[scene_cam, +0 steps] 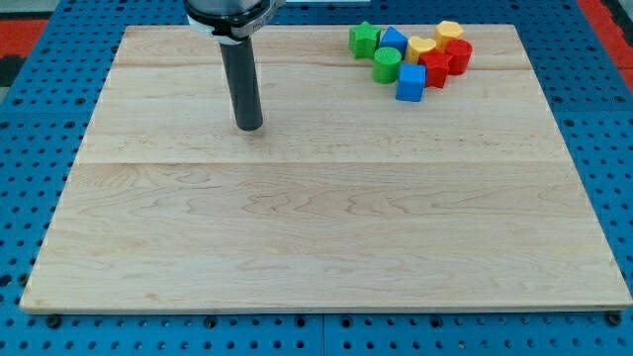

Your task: Point your arm to the red circle

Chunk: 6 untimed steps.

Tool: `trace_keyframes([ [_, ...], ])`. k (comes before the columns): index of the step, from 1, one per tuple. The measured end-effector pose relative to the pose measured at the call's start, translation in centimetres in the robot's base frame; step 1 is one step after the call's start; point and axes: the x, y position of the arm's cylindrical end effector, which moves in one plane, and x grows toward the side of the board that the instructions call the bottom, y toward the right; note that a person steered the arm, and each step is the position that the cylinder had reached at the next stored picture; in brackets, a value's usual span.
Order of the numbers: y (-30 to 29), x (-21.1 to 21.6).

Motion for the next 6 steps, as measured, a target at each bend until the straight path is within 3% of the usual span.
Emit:
trace_keyframes([
  [2,0.1,0.2],
  [3,2.1,3.4],
  [4,13.2,3.6],
  [6,21.4,0.8],
])
